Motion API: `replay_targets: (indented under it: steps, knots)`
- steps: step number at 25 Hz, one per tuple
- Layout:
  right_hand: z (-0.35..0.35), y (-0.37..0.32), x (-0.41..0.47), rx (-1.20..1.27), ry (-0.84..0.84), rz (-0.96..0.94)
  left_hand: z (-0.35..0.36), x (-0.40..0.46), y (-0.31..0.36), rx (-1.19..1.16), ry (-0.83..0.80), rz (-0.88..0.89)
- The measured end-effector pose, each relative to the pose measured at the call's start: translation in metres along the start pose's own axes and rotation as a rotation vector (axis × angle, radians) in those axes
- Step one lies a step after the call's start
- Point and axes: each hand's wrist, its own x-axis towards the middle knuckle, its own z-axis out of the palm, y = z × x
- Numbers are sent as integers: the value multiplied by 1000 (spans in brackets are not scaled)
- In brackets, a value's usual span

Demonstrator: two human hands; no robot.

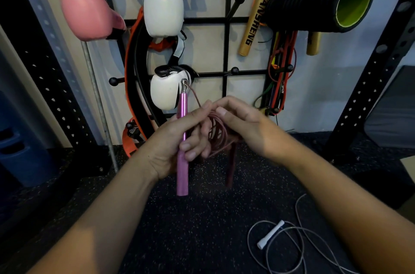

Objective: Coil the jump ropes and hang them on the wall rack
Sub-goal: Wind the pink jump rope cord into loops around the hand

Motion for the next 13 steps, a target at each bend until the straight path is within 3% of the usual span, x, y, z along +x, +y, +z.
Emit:
replay_targets:
  steps: [4,8,13]
  knots:
    - [21,10,-2,128,10,55,11,1,-4,-46,110,49]
    - [21,9,-2,92,34,-31,11,0,-2,-66,96,71]
    - [28,8,-6,274,76,-79,13,-1,3,-88,89,28]
